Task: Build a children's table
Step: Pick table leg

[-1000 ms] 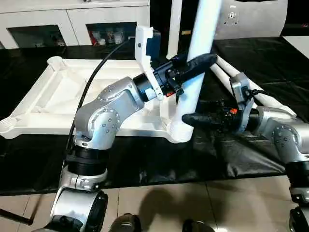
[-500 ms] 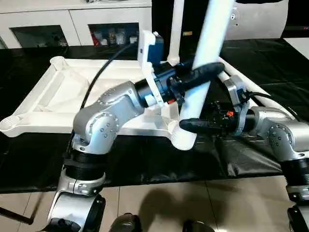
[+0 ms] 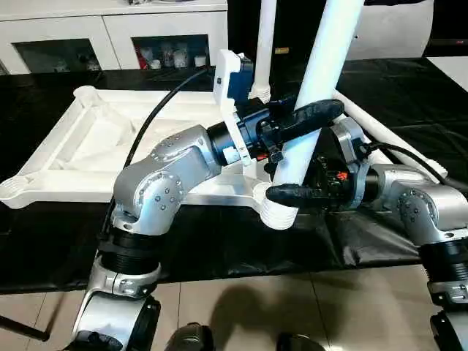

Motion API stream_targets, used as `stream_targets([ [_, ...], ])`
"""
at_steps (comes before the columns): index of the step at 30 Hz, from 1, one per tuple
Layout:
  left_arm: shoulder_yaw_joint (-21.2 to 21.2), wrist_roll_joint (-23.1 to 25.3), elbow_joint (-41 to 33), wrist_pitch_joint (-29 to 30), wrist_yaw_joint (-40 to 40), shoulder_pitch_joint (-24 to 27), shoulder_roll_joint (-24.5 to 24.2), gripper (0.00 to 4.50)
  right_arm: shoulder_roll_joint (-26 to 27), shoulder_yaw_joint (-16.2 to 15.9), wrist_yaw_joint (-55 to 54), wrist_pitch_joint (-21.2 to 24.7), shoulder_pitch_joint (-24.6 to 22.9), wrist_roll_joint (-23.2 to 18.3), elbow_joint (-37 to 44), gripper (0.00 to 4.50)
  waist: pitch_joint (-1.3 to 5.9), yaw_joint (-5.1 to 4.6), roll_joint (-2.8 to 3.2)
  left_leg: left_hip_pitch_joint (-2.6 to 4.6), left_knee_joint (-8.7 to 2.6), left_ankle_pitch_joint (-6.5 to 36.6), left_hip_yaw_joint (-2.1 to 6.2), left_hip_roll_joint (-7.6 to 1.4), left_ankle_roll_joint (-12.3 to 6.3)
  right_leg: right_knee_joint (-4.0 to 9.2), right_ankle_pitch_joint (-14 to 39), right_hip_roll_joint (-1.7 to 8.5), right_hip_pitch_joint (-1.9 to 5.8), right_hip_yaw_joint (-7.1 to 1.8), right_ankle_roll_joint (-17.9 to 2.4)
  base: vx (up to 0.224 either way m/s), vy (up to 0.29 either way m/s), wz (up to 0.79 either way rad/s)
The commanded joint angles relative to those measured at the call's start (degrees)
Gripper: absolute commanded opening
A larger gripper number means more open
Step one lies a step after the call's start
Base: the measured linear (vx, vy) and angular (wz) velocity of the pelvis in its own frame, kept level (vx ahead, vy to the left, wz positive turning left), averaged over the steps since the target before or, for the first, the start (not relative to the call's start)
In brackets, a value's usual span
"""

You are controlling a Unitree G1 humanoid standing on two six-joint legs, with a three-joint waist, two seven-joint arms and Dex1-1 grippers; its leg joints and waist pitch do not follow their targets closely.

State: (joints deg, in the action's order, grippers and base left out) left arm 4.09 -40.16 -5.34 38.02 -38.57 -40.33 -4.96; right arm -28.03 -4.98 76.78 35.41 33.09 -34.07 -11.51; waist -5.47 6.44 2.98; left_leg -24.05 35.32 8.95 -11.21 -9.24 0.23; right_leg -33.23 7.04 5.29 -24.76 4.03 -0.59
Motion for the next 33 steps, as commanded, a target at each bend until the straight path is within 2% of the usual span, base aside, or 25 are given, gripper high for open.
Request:
stream_targets([
  [1, 0.2, 0.4, -1.4, -0.7, -0.3, 0.2, 0.1, 1.81, -0.1, -0.5, 0.4, 0.2, 0.6, -0.1, 0.8, 3.22, 5.38, 0.04, -1.47, 2.0, -3.96, 13.1, 1.89, -3.44, -3.35, 3.91, 23.9, 3.16, 3.21, -1.75, -8.8, 0.0, 0.0, 0.0],
  [11, 0.4, 0.3, -1.4, -0.9, -0.2, 0.2, 0.3, 1.81, 0.2, -0.6, 0.2, 0.3, 0.7, 0.4, 0.2, 2.39, 5.41, 0.07, -1.45, 1.96, -3.88, 12.7, 1.86, -3.44, -3.48, 3.88, 23.5, 3.23, 3.25, -1.77, -9.0, 0.0, 0.0, 0.0],
  [13, 0.6, 0.2, -1.4, -0.9, 0.0, 0.3, 0.5, 1.81, 0.2, -0.6, 0.2, 0.4, 0.7, 0.5, 0.2, 2.12, 5.41, 0.05, -1.46, 1.99, -3.9, 12.8, 1.85, -3.45, -3.46, 3.87, 23.4, 3.19, 3.24, -1.77, -9.0, 0.0, 0.0, 0.0],
  [19, 0.5, 0.0, -1.4, -0.7, 0.2, 0.3, 0.6, 1.8, 0.3, -0.7, 0.2, 0.4, 0.6, 0.6, 0.1, 2.0, 5.36, 0.02, -1.46, 1.98, -3.93, 13.2, 1.88, -3.43, -3.27, 3.94, 24.1, 3.19, 3.23, -1.74, -8.7, 0.0, 0.0, 0.0],
  [23, -1.2, -1.9, -0.8, 2.1, 3.2, 0.0, 2.0, 1.8, 0.3, -0.7, 0.1, 0.4, 0.6, 0.8, 0.1, 1.96, 5.4, 0.03, -1.54, 1.92, -3.82, 12.7, 1.83, -3.37, -3.45, 3.86, 23.4, 3.17, 3.28, -1.73, -9.1, 0.0, 0.0, 0.0],
  [24, -1.1, -2.6, -1.2, 2.6, 2.7, 0.0, 2.1, 2.15, 0.3, -0.7, 0.0, 0.3, 0.5, 0.8, 0.1, 1.95, 5.38, 0.04, -1.53, 1.95, -3.83, 12.9, 1.84, -3.37, -3.51, 3.97, 23.9, 3.16, 3.25, -1.71, -9.0, 0.0, 0.0, 0.0],
  [26, -1.2, -4.1, -2.0, 3.7, 2.6, 0.0, 2.5, 2.5, 0.4, -0.8, 0.0, 0.3, 0.4, 1.0, 0.1, 1.93, 5.39, 0.05, -1.52, 1.97, -3.84, 12.9, 1.87, -3.38, -3.46, 3.94, 24.1, 3.17, 3.25, -1.7, -8.8, 0.0, 0.0, 0.0],
  [29, -0.4, -5.5, -3.5, 4.7, 2.4, 0.3, 3.3, 2.6, 0.6, -1.1, -0.7, -0.2, 0.4, 1.6, -0.2, 1.93, 5.36, 0.06, -1.55, 1.91, -3.79, 12.9, 1.8, -3.32, -3.57, 3.99, 23.9, 3.14, 3.23, -1.69, -9.0, 0.0, 0.0, 0.0],
  [30, 0.6, -5.7, -4.5, 4.8, 2.1, 0.7, 3.7, 2.84, 1.0, -1.1, -1.7, -0.7, 0.5, 2.2, -0.7, 1.93, 5.38, 0.1, -1.51, 1.89, -3.84, 13.0, 1.89, -3.43, -3.5, 3.97, 24.2, 3.22, 3.24, -1.69, -8.9, 0.0, 0.0, 0.0],
  [33, 3.0, -5.6, -6.2, 5.3, 1.5, 1.7, 4.7, 3.03, 2.1, -1.2, -4.5, -1.8, 1.0, 4.0, -2.2, 1.93, 5.41, -0.02, -1.48, 1.88, -3.85, 13.0, 1.9, -3.48, -3.33, 4.02, 24.2, 3.28, 3.2, -1.71, -8.8, 0.0, 0.0, 0.0],
])
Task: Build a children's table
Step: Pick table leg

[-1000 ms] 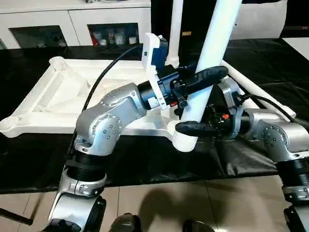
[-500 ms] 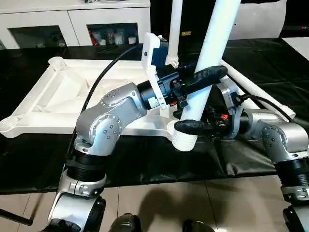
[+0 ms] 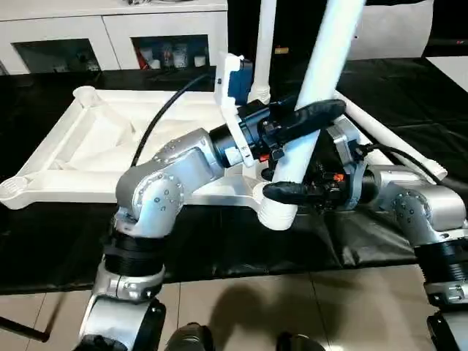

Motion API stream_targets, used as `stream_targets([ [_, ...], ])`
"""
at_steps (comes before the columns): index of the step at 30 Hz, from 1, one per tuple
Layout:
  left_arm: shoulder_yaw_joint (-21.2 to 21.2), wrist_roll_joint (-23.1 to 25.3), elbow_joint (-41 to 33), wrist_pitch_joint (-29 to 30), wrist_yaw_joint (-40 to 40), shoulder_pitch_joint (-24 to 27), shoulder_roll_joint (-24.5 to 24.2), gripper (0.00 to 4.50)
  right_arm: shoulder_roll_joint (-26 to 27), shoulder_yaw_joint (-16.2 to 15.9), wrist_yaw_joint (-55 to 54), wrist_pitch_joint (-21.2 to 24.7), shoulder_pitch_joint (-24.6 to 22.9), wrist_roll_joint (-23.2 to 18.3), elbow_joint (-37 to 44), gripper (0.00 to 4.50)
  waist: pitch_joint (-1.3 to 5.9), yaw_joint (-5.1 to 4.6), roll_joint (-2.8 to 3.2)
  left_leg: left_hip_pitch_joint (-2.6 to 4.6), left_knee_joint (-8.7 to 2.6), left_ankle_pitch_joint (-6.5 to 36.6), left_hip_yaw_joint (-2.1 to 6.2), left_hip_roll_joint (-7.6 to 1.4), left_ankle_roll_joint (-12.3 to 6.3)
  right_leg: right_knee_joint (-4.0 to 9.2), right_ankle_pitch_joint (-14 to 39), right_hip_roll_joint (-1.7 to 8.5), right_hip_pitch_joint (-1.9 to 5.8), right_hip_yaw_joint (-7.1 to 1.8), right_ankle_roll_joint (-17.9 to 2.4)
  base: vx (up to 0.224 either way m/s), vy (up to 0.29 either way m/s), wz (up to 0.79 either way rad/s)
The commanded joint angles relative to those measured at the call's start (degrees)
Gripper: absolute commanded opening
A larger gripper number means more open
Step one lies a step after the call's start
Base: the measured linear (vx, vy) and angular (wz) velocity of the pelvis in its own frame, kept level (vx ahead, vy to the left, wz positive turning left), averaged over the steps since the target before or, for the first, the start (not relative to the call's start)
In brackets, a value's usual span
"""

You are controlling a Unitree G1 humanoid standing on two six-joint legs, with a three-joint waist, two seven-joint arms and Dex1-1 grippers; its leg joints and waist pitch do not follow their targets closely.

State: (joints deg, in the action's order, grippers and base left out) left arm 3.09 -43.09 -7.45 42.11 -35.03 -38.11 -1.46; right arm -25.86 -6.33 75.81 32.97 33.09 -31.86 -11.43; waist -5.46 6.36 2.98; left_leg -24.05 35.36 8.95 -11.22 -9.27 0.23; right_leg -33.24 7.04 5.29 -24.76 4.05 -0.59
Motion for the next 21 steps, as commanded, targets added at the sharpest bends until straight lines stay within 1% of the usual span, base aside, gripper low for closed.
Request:
stream_targets([
  [1, 4.7, -2.4, -4.4, 1.3, -2.0, -0.3, 1.6, 3.03, 0.3, 0.1, -4.9, 0.1, 1.2, 2.5, -2.9, 1.93, 5.37, 0.01, -1.43, 1.87, -3.91, 13.2, 1.88, -3.4, -3.31, 4.03, 24.3, 3.17, 3.17, -1.73, -8.7, 0.0, 0.0, 0.0],
  [4, 5.8, -1.7, -4.6, 1.0, -1.8, 0.1, 2.2, 3.38, 1.1, 0.2, -7.2, -0.3, 1.5, 3.5, -3.9, 1.93, 5.39, -0.05, -1.34, 1.98, -4.0, 13.7, 1.94, -3.39, -3.0, 4.12, 25.0, 3.11, 3.18, -1.7, -8.3, 0.0, 0.0, 0.0],
  [6, 6.1, -1.5, -4.6, 0.9, -1.7, 0.2, 2.4, 3.43, 1.4, 0.3, -7.9, -0.2, 1.6, 3.7, -4.2, 1.93, 5.35, -0.11, -1.37, 2.02, -4.02, 14.2, 1.93, -3.36, -2.78, 4.22, 25.5, 3.08, 3.14, -1.67, -8.0, 0.0, 0.0, 0.0],
  [8, 6.5, -1.3, -4.4, 0.8, -1.1, 0.4, 3.2, 3.43, 2.3, 0.7, -9.5, 0.2, 1.1, 3.4, -3.9, 1.93, 5.43, -0.04, -1.07, 2.12, -4.07, 14.7, 1.99, -3.42, -2.58, 4.21, 25.3, 3.05, 3.11, -1.68, -7.9, 0.0, 0.0, 0.0],
  [9, 6.5, -1.3, -4.4, 0.8, -1.1, 0.4, 3.2, 3.7, 2.3, 0.7, -9.5, 0.2, 1.1, 3.4, -3.9, 1.93, 5.43, -0.1, -1.16, 2.02, -4.1, 14.8, 2.0, -3.41, -2.46, 4.18, 25.0, 3.06, 3.18, -1.66, -7.9, 0.0, 0.0, 0.0],
  [10, 6.6, -1.4, -4.2, 1.0, -0.7, 0.5, 3.6, 3.81, 2.8, 0.9, -10.2, 0.3, 0.6, 3.1, -3.4, 1.93, 5.47, -0.09, -1.19, 2.04, -4.08, 14.9, 1.99, -3.39, -2.44, 4.21, 24.9, 3.07, 3.23, -1.63, -7.9, 0.0, 0.0, 0.0],
  [13, 6.3, -1.4, -4.1, 1.1, -0.1, 0.7, 4.3, 3.86, 3.5, 1.3, -10.8, -0.1, 0.2, 3.0, -3.0, 1.93, 5.51, -0.02, -1.18, 2.06, -4.08, 14.5, 1.92, -3.42, -2.51, 4.13, 24.0, 3.09, 3.17, -1.74, -8.2, 0.0, 0.0, 0.0],
  [14, 6.3, -1.4, -4.1, 1.1, -0.1, 0.7, 4.3, 3.86, 3.5, 1.3, -10.8, -0.1, 0.2, 3.0, -3.0, 1.93, 5.52, -0.03, -1.21, 1.92, -4.08, 14.4, 1.97, -3.38, -2.5, 4.08, 23.9, 3.09, 3.3, -1.69, -8.2, 0.0, 0.0, 0.0],
  [15, 2.3, -3.7, -3.2, 0.3, 2.9, 0.4, 6.9, 3.86, 4.9, 3.3, -13.2, 0.6, -1.0, 1.5, -1.9, 1.93, 5.46, -0.14, -1.13, 1.94, -4.06, 14.4, 1.84, -3.41, -2.58, 4.16, 23.7, 3.1, 3.25, -1.79, -8.3, 0.0, 0.0, 0.0],
  [16, 0.4, -4.8, -2.9, -0.1, 4.0, 0.3, 7.9, 3.86, 5.2, 4.1, -14.1, 1.1, -1.5, 0.8, -1.5, 1.93, 5.41, -0.12, -1.15, 2.01, -4.05, 14.4, 1.81, -3.42, -2.63, 4.29, 23.7, 3.13, 3.17, -1.79, -8.4, 0.0, 0.0, 0.0],
  [17, -1.0, -6.0, -2.8, -0.3, 4.8, 0.2, 8.3, 3.86, 5.4, 4.8, -14.8, 1.7, -1.9, 0.2, -0.9, 1.93, 5.52, -0.1, -1.27, 1.9, -3.99, 14.2, 1.9, -3.37, -2.76, 4.24, 23.5, 3.2, 3.36, -1.69, -8.7, 0.0, 0.0, 0.0],
  [18, -3.8, -8.5, -2.9, -0.5, 6.1, 0.5, 8.8, 3.86, 5.8, 6.3, -16.3, 3.1, -3.0, -1.4, 1.1, 1.93, 5.49, 0.2, -0.19, 1.89, -3.98, 14.2, 2.07, -3.27, -2.66, 4.08, 23.8, 3.23, 3.37, -1.61, -8.8, 0.0, 0.0, 0.0],
  [19, -4.1, -8.8, -2.9, -0.5, 6.3, 0.5, 8.9, 3.86, 5.9, 6.5, -16.6, 3.2, -3.2, -1.6, 1.5, 1.93, 5.42, 0.0, -0.54, 1.99, -4.06, 14.6, 1.84, -3.27, -2.65, 4.48, 23.9, 2.96, 3.2, -1.65, -8.5, 0.0, 0.0, 0.0],
  [20, -5.7, -10.4, -2.8, -0.4, 7.0, 0.9, 8.9, 3.86, 6.3, 7.7, -17.8, 3.8, -4.2, -2.7, 3.1, 1.93, 5.52, 0.02, -0.86, 2.02, -4.03, 14.4, 1.86, -3.16, -2.44, 4.33, 23.6, 3.03, 3.34, -1.61, -8.8, 0.0, 0.0, 0.0],
  [21, -7.3, -11.8, -2.9, -0.4, 7.7, 1.4, 8.9, 3.86, 6.8, 9.0, -19.2, 4.4, -5.5, -3.8, 5.1, 1.93, 5.48, 0.33, -0.02, 2.35, -4.01, 15.4, 1.95, -3.25, -2.17, 4.39, 24.1, 2.94, 2.96, -1.56, -8.9, 0.0, 0.0, 0.0],
])
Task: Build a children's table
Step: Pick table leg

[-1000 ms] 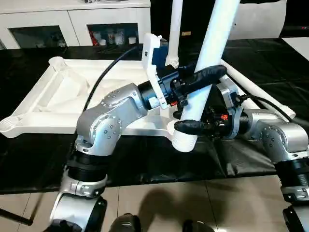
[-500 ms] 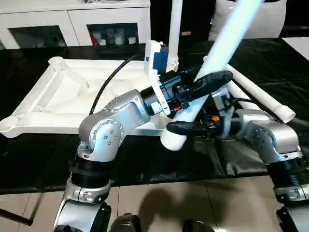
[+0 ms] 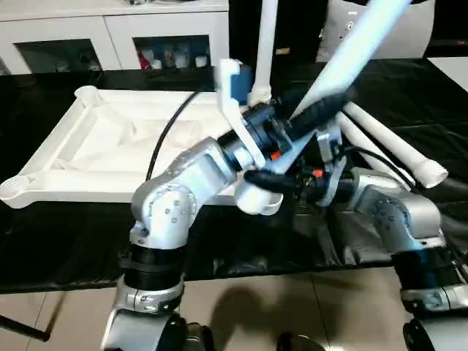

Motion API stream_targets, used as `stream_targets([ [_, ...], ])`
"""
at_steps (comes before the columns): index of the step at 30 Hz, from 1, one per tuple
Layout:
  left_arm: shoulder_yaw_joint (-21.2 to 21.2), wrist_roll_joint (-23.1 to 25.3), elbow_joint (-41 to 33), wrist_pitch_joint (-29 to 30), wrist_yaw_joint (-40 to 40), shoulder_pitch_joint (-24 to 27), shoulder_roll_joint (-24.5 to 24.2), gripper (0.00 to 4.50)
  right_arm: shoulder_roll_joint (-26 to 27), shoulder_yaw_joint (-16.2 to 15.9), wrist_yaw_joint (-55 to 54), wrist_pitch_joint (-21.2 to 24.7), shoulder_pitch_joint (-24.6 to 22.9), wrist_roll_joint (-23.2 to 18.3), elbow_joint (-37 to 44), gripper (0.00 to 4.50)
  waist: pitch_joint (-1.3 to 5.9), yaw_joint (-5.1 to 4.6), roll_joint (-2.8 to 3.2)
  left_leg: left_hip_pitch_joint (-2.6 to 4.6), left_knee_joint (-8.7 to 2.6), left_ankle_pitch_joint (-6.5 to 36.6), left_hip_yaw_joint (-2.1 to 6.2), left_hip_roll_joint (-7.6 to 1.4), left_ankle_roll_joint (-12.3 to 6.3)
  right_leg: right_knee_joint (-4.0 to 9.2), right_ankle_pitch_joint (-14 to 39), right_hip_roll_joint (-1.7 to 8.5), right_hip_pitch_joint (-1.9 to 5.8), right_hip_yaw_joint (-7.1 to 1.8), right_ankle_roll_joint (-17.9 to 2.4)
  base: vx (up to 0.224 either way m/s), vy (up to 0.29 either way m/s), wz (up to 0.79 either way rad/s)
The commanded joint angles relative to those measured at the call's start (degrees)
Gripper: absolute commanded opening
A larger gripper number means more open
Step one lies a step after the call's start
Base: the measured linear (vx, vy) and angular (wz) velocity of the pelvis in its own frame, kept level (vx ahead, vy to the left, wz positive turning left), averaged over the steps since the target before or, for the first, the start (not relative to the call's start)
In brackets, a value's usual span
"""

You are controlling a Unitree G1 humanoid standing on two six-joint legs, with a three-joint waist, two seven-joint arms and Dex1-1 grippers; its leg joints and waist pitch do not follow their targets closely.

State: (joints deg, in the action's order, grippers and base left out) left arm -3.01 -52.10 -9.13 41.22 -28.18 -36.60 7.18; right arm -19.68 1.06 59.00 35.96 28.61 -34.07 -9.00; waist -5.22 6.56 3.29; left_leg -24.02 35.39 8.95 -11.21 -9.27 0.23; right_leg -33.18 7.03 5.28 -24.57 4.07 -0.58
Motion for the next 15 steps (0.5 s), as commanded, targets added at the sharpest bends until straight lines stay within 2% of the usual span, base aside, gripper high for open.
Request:
stream_targets([
  [1, -1.4, -3.0, -1.3, 0.5, 1.0, 0.0, 0.2, 3.86, 0.7, 1.8, -2.7, 1.4, -1.2, -1.8, 3.0, 1.91, 5.17, -0.11, -0.57, 2.25, -4.11, 15.7, 1.8, -3.21, -2.18, 4.59, 24.0, 2.73, 2.73, -1.58, -8.7, 0.0, 0.0, 0.0],
  [2, -2.8, -3.9, -1.6, 0.8, 2.0, 0.8, -0.1, 3.86, 1.7, 3.2, -4.7, 0.7, -2.8, -2.4, 5.3, 1.91, 5.21, -0.27, -0.79, 1.95, -4.23, 16.0, 1.95, -3.12, -2.27, 4.41, 24.0, 2.72, 3.12, -1.43, -8.2, 0.0, 0.0, 0.0],
  [3, -2.8, -3.9, -1.6, 0.8, 2.0, 0.8, -0.1, 3.86, 1.7, 3.2, -4.7, 0.7, -2.8, -2.4, 5.3, 1.9, 5.2, -0.34, -0.63, 1.89, -4.32, 16.4, 1.99, -3.12, -2.35, 4.53, 25.0, 2.8, 3.08, -1.41, -7.2, 0.0, 0.0, 0.0],
  [5, -4.1, -2.4, -2.6, 1.2, 2.5, 1.9, -1.5, 3.86, 3.4, 5.2, -9.9, -2.1, -4.9, -0.7, 8.3, 1.9, 5.14, -0.67, -0.69, 1.86, -4.43, 17.1, 2.1, -3.03, -1.87, 4.76, 27.7, 2.82, 3.03, -1.25, -5.6, 0.0, 0.0, 0.0],
  [6, -4.6, -2.2, -3.0, 1.5, 2.7, 2.3, -1.8, 3.86, 4.0, 6.0, -12.1, -1.9, -5.5, -0.6, 9.2, 1.9, 4.98, -0.81, -0.93, 1.87, -4.48, 17.2, 2.05, -3.01, -1.65, 4.99, 28.7, 2.85, 2.86, -1.26, -4.9, 0.0, 0.0, 0.0],
  [7, -4.9, -2.1, -3.2, 1.7, 2.9, 2.6, -2.0, 3.86, 4.5, 6.6, -13.7, -1.4, -5.9, -0.6, 9.9, 1.9, 4.91, -1.03, -0.71, 2.12, -4.54, 17.8, 2.1, -2.93, -1.13, 5.13, 30.6, 2.75, 2.66, -1.19, -4.0, 0.0, 0.0, 0.0],
  [9, -5.6, -1.5, -4.0, 1.6, 3.8, 3.5, -3.9, 3.86, 4.6, 7.0, -16.9, 0.2, -6.8, -0.1, 12.2, 1.9, 4.81, -1.53, -0.7, 2.29, -4.59, 19.1, 2.27, -2.79, -0.32, 5.51, 33.5, 2.69, 2.46, -0.97, -2.2, 0.0, 0.0, 0.0],
  [10, -6.0, -1.2, -4.4, 1.5, 4.5, 4.1, -5.1, 3.86, 4.6, 7.2, -19.3, 1.4, -7.2, 0.9, 13.4, 1.9, 4.59, -1.73, -0.6, 2.19, -4.76, 19.2, 2.44, -2.83, 0.0, 5.52, 33.7, 2.57, 2.39, -0.98, -1.8, 0.0, 0.0, 0.0],
  [12, -6.4, 2.9, -5.2, 0.9, 7.2, 6.4, -8.7, 3.86, 5.9, 8.3, -28.4, 3.5, -7.8, 5.3, 14.8, 1.9, 4.46, -2.36, -0.8, 2.28, -4.98, 20.7, 2.58, -2.69, 1.39, 5.62, 35.3, 2.4, 2.07, -0.89, -0.1, 0.0, 0.0, 0.0],
  [13, -6.4, 2.9, -5.2, 0.9, 7.2, 6.4, -8.7, 3.86, 5.9, 8.3, -28.4, 3.5, -7.8, 5.3, 14.8, 1.9, 4.44, -2.61, -0.66, 2.39, -4.93, 21.4, 2.48, -2.52, 1.64, 5.76, 36.3, 2.4, 1.87, -0.84, 0.3, 0.0, 0.0, 0.0],
  [15, -5.4, 8.7, -5.9, 0.6, 10.3, 9.5, -12.2, 3.86, 7.0, 9.2, -36.3, 4.0, -8.7, 9.8, 15.6, 1.9, 4.32, -3.1, -0.71, 2.84, -4.7, 22.9, 2.42, -2.25, 2.29, 6.42, 39.4, 2.34, 1.41, -0.59, 1.8, 0.0, 0.0, 0.0],
])
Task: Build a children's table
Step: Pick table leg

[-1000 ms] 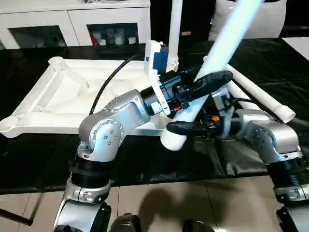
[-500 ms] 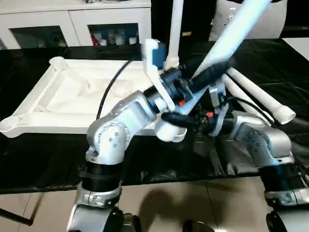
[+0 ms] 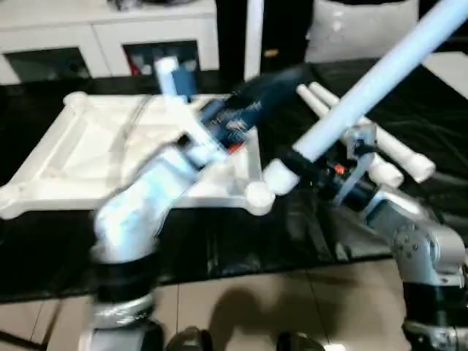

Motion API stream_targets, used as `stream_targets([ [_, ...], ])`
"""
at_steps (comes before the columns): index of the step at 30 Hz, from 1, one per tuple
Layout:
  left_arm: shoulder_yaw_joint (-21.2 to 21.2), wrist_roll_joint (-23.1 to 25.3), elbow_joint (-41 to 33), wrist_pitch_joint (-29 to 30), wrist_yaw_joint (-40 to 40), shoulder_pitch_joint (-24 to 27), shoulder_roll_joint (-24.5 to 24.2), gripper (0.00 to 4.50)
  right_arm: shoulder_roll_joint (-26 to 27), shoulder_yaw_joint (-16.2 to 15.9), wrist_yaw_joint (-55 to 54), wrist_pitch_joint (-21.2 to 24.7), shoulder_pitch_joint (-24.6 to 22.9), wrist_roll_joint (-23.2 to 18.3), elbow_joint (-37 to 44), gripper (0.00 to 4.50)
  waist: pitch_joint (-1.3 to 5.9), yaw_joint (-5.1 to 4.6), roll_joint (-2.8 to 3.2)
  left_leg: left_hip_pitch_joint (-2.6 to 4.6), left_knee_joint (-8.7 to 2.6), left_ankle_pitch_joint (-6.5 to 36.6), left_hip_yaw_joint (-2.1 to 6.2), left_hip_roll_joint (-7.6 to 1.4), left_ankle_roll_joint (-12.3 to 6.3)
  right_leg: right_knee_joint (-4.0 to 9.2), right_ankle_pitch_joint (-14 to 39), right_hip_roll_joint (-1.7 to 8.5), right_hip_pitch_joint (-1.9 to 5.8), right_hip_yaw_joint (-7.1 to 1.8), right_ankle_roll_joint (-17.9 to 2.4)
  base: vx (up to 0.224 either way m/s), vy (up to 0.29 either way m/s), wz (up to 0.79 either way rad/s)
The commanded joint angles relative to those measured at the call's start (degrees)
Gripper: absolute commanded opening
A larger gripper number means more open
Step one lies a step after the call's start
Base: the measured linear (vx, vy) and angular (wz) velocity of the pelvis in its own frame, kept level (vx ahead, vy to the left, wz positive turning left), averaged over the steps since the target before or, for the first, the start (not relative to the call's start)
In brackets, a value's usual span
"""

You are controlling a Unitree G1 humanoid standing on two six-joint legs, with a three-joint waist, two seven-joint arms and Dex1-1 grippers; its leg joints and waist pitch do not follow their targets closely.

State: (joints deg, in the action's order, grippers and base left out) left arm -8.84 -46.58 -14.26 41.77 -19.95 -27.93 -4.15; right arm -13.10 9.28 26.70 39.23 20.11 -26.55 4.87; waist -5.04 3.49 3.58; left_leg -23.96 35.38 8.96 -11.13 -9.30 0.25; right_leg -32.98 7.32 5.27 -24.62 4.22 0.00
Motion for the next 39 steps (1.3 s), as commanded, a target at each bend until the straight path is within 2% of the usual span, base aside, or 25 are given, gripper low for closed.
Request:
stream_targets([
  [1, 0.6, 5.8, -1.0, -0.2, 4.2, 2.0, -1.8, 3.86, 1.0, 1.6, -6.6, 2.1, -0.8, 2.6, 2.4, 1.9, 4.12, -0.37, -0.93, 2.91, -4.69, 24.1, 2.6, -2.29, 2.8, 6.19, 39.5, 2.3, 1.45, -0.59, 1.8, 0.0, 0.0, 0.0],
  [6, -0.3, 10.2, -4.2, -0.8, 9.8, 7.1, -3.7, 3.86, 4.6, 6.2, -13.1, 7.7, -0.4, -4.4, 7.5, 1.9, 3.91, -1.32, -0.88, 3.07, -5.1, 27.8, 2.86, -2.31, 3.39, 6.35, 39.0, 2.17, 1.35, -0.43, 2.7, 0.0, 0.0, 0.0],
  [13, 1.1, 11.9, -5.8, -1.6, 11.2, 10.5, -2.9, 3.86, 12.6, 10.2, -17.6, -1.5, -1.4, -6.8, 9.8, 1.9, 3.08, -2.56, 0.1, 3.78, -6.35, 38.1, 3.43, -3.12, 4.51, 7.1, 38.3, 1.83, 1.76, 1.2, 2.5, 0.0, 0.0, 0.0],
  [16, 2.1, 13.1, -5.7, -2.2, 12.2, 11.2, -1.9, 3.86, 14.1, 11.3, -20.1, -0.1, -1.1, -7.1, 10.9, 1.9, 2.27, -1.87, 0.6, 2.44, -11.2, 47.9, 3.04, -5.33, 6.56, 1.48, 29.3, 0.1, 4.01, 0.82, 0.4, 0.0, 0.0, 0.0],
  [17, 2.6, 13.3, -5.7, -2.4, 12.6, 11.4, -1.6, 3.86, 14.6, 11.6, -20.8, -0.5, -1.0, -7.1, 11.3, 1.9, 2.54, 0.01, 0.92, 1.07, -13.93, 50.2, 1.29, -6.33, 6.9, -4.93, 21.1, -0.39, 5.3, -0.08, -1.3, -0.068, -0.054, 0.19],
  [18, 2.7, 13.3, -5.7, -2.4, 12.7, 11.4, -1.6, 3.86, 14.8, 11.7, -21.0, -0.7, -0.9, -7.1, 11.4, 1.9, 2.2, 0.86, 0.07, 0.69, -14.71, 49.7, 0.03, -6.55, 5.99, -6.37, 21.0, -0.65, 5.22, -1.2, -0.8, -0.068, -0.054, 0.19],
  [19, 2.8, 13.5, -5.8, -2.5, 12.9, 11.5, -1.5, 3.86, 15.6, 12.3, -21.8, -1.8, -0.8, -8.1, 11.4, 1.9, 1.94, 1.32, -2.51, 4.45, -8.59, 41.7, -2.01, -2.79, 7.25, 1.55, 42.3, 0.01, 0.06, -3.18, 1.8, -0.01, -0.105, 0.29],
  [20, 2.9, 13.7, -5.8, -2.5, 13.1, 11.5, -1.5, 3.86, 16.0, 12.7, -22.1, -2.5, -0.7, -8.8, 11.4, 1.9, 2.52, 0.66, -3.79, 8.17, 4.51, 18.1, 2.0, 1.8, 3.13, 9.22, 61.4, 6.86, -4.29, -7.24, 3.6, 0.032, -0.086, 0.06],
  [21, 3.0, 13.9, -5.8, -2.4, 13.2, 11.7, -1.7, 3.86, 16.0, 12.9, -21.5, -3.8, -0.5, -8.9, 11.1, 1.9, 1.54, 0.81, -2.69, 3.33, 4.44, 6.2, 5.3, 2.47, 1.18, 8.55, 61.4, 8.18, 1.06, -7.93, 2.8, 0.032, -0.086, 0.06],
  [22, 3.1, 14.2, -5.8, -2.3, 13.2, 11.8, -1.8, 3.86, 16.1, 13.0, -21.0, -5.1, -0.3, -8.9, 10.8, 1.9, 2.36, 1.77, -2.08, 2.48, 0.99, 7.1, 5.58, 0.96, 2.23, 6.45, 56.7, 7.49, 3.08, -6.71, 2.8, 0.035, -0.026, -0.22],
  [23, 3.6, 15.7, -5.9, -2.4, 13.6, 12.2, -2.4, 3.86, 16.3, 13.6, -21.3, -6.0, -0.3, -9.4, 10.8, 1.9, 1.91, 1.07, -1.72, 4.08, -3.12, 18.9, 4.8, 0.02, 4.37, 5.23, 46.9, 1.86, 1.08, -2.87, 1.9, 0.0, 0.0, 0.0],
  [24, 3.6, 15.7, -5.9, -2.4, 13.6, 12.2, -2.4, 3.86, 16.3, 13.6, -21.3, -6.0, -0.3, -9.4, 10.8, 1.9, 2.69, 0.43, -1.21, 4.92, -3.99, 24.6, 5.06, -0.67, 5.01, 4.11, 40.0, 0.7, 1.27, -2.13, 1.2, 0.0, 0.0, 0.0],
  [26, 4.3, 18.3, -6.1, -2.3, 15.2, 13.2, -3.2, 3.86, 13.8, 11.1, -24.8, -6.1, -1.0, -2.6, 10.5, 1.9, 1.94, -1.28, 1.41, 4.11, -7.69, 38.4, 6.64, -3.07, 4.35, 3.01, 21.8, 0.01, 3.72, -1.05, -2.4, -0.058, 0.021, -0.01],
  [27, 4.4, 18.7, -6.1, -2.0, 15.6, 13.3, -3.4, 3.86, 12.9, 10.0, -25.1, -6.4, -1.3, -0.5, 10.4, 1.9, 1.23, -1.72, 1.58, 3.74, -10.0, 46.0, 6.94, -4.45, 4.76, 1.23, 17.7, -0.25, 4.95, -0.18, -2.7, -0.055, 0.029, -0.05],
  [28, 4.6, 19.2, -6.1, -1.8, 16.1, 13.6, -3.5, 3.86, 11.6, 8.8, -25.2, -4.3, -1.7, 0.6, 10.5, 1.9, 0.79, -1.57, 1.59, 2.87, -11.81, 50.0, 6.61, -5.29, 4.72, -1.22, 16.7, -0.59, 5.93, 0.12, -2.5, -0.102, 0.023, 0.02],
  [29, 4.8, 19.7, -6.3, -1.7, 16.7, 14.0, -3.5, 3.86, 11.9, 9.4, -24.2, -1.1, -2.0, -3.1, 11.2, 1.9, 0.53, 1.75, 2.12, -1.62, -15.56, 56.2, 3.88, -6.11, 4.29, -10.0, 14.0, -1.07, 8.91, -0.01, -1.9, -0.086, -0.036, 0.15],
  [30, 5.3, 20.8, -6.6, -1.8, 17.3, 14.6, -3.8, 3.86, 11.1, 8.7, -23.3, 1.0, -2.6, -4.1, 12.5, 1.9, 1.02, 3.42, -0.73, 0.41, -11.87, 43.4, 1.28, -4.71, 2.76, -10.32, 30.2, -0.77, 6.97, -5.92, 0.9, -0.086, -0.036, 0.15],
  [31, 5.7, 21.6, -6.8, -1.9, 17.8, 15.0, -4.0, 3.86, 10.6, 8.1, -22.7, 2.3, -3.0, -4.6, 13.6, 1.9, 1.17, 2.13, -3.97, 6.71, -2.57, 32.9, 1.14, -1.66, 4.79, 0.19, 54.7, 0.63, -0.29, -7.65, 5.0, 0.049, -0.129, 0.17],
  [32, 6.0, 22.9, -7.5, -3.0, 18.6, 16.2, -4.0, 3.86, 8.1, 4.6, -21.2, 2.6, -4.8, -2.2, 15.1, 1.9, 0.91, 0.86, -3.28, 5.81, 5.96, 7.9, 4.73, 2.36, 2.24, 7.97, 75.3, 4.64, -1.85, -10.37, 3.1, 0.125, -0.111, -0.03],
  [33, 5.9, 23.1, -7.6, -3.0, 18.8, 16.3, -3.9, 3.86, 8.0, 4.3, -21.2, 2.6, -4.9, -2.0, 15.1, 1.9, 1.54, 1.75, -3.48, 1.39, 2.46, 5.9, 6.16, 1.54, 2.04, 4.85, 61.7, 5.87, 4.4, -10.52, 2.8, 0.125, -0.111, -0.03],
  [34, 5.8, 23.6, -7.8, -2.9, 19.7, 16.8, -3.5, 3.86, 7.9, 3.9, -21.4, 2.7, -5.2, -2.0, 15.2, 1.9, 1.53, 2.68, -2.45, 2.55, -0.43, 7.3, 6.36, -0.03, 3.19, 3.64, 53.4, 4.92, 3.43, -9.56, 1.3, 0.036, -0.052, 0.09],
  [35, 5.9, 24.4, -7.9, -3.0, 20.2, 17.0, -3.5, 3.86, 7.3, 3.3, -21.6, 2.8, -5.4, -1.4, 15.2, 1.9, 2.83, 1.74, -2.07, 5.4, -2.56, 11.3, 5.17, -0.72, 4.63, 1.28, 34.8, 0.07, 1.29, -7.42, -1.2, -0.065, -0.072, 0.3],
  [37, 5.7, 25.5, -8.1, -3.2, 21.2, 16.8, -3.2, 3.86, 5.5, 1.0, -21.2, 3.1, -5.5, 0.9, 14.9, 1.9, 2.69, 0.91, -1.26, 3.79, -4.29, 15.0, 4.96, -1.42, 5.4, 0.67, 20.2, -0.17, 2.86, -6.09, -5.8, -0.07, -0.057, 0.21],
  [38, 5.5, 25.8, -8.1, -3.1, 21.9, 16.6, -3.1, 3.86, 4.1, -1.0, -20.7, 2.9, -5.7, 2.9, 14.8, 1.9, 1.53, 1.01, -0.96, 0.12, -6.69, 20.6, 7.91, -0.68, 1.91, 0.07, 23.9, 0.98, 5.07, -2.47, -8.1, -0.068, 0.005, 0.19],
  [39, 5.5, 25.8, -8.1, -3.1, 21.9, 16.6, -3.1, 3.86, 4.1, -1.0, -20.7, 2.9, -5.7, 2.9, 14.8, 1.9, 1.63, 0.71, -0.44, 0.9, -6.08, 27.7, 8.72, -0.32, 2.28, 1.68, 33.5, 1.84, 4.36, -1.21, -6.8, -0.068, 0.005, 0.19],
])
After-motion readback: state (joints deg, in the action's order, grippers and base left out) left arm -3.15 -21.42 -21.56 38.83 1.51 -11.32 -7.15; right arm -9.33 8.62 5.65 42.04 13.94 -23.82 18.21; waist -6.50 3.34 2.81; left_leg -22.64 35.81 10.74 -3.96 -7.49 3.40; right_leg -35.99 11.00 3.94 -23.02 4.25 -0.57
